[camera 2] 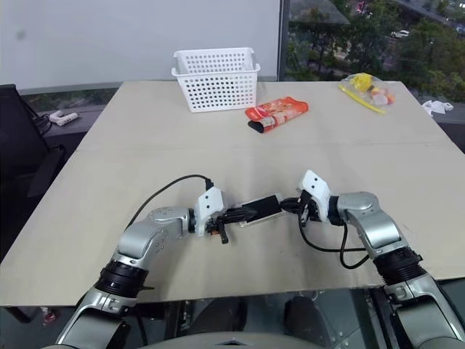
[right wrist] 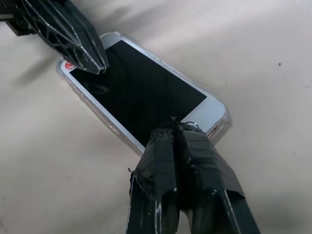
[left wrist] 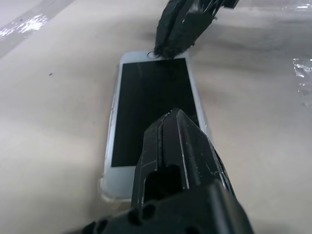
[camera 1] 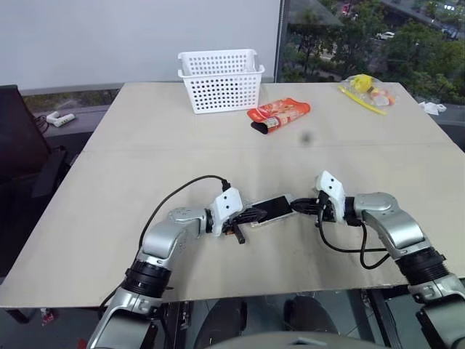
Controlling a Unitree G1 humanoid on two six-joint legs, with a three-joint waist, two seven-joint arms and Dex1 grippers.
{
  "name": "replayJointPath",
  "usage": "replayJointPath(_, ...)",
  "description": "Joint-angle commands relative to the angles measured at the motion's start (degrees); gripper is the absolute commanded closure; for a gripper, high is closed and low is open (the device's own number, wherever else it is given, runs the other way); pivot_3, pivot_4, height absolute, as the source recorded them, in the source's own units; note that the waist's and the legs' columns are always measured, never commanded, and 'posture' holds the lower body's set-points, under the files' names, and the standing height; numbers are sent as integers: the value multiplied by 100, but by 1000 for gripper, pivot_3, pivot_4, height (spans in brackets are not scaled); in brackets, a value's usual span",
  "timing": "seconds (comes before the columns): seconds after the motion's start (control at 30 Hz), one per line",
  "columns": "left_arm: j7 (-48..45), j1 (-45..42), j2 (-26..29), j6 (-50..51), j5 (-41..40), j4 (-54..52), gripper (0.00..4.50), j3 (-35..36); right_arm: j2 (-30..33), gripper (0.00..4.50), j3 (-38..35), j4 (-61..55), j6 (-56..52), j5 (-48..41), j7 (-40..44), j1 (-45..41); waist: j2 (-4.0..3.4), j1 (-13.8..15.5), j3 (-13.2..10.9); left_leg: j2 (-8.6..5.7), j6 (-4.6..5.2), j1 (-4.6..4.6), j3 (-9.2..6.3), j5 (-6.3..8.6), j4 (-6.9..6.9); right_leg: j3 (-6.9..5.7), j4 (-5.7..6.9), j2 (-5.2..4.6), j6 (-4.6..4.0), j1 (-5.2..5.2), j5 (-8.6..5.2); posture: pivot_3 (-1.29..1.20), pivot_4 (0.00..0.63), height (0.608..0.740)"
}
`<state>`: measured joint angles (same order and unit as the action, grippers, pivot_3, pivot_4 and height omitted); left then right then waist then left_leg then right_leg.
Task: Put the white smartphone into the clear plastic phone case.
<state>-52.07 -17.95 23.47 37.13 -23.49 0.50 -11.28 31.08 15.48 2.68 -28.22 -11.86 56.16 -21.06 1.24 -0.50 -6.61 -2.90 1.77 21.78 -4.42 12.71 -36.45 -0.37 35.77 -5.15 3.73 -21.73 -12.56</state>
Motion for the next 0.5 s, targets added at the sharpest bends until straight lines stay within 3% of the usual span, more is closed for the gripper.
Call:
replayJointPath(0.03, 28, -38, 23, -36, 52, -46, 4500, 22, 151, 4409, 987, 614, -793, 645, 20, 481, 8, 0, 6, 0, 1, 0, 0, 1, 2, 0, -1, 0, 0, 0, 0, 0, 150, 740)
replayJointPath(0.5, 1, -39, 26, -87, 168, -33, 4500, -5, -9, 4409, 1657, 837, -534, 1302, -11, 460, 13, -41, 50, 17, -24, -14, -11, 16, 72, -23, -11, 3, -27, -1, -19, 0, 150, 740)
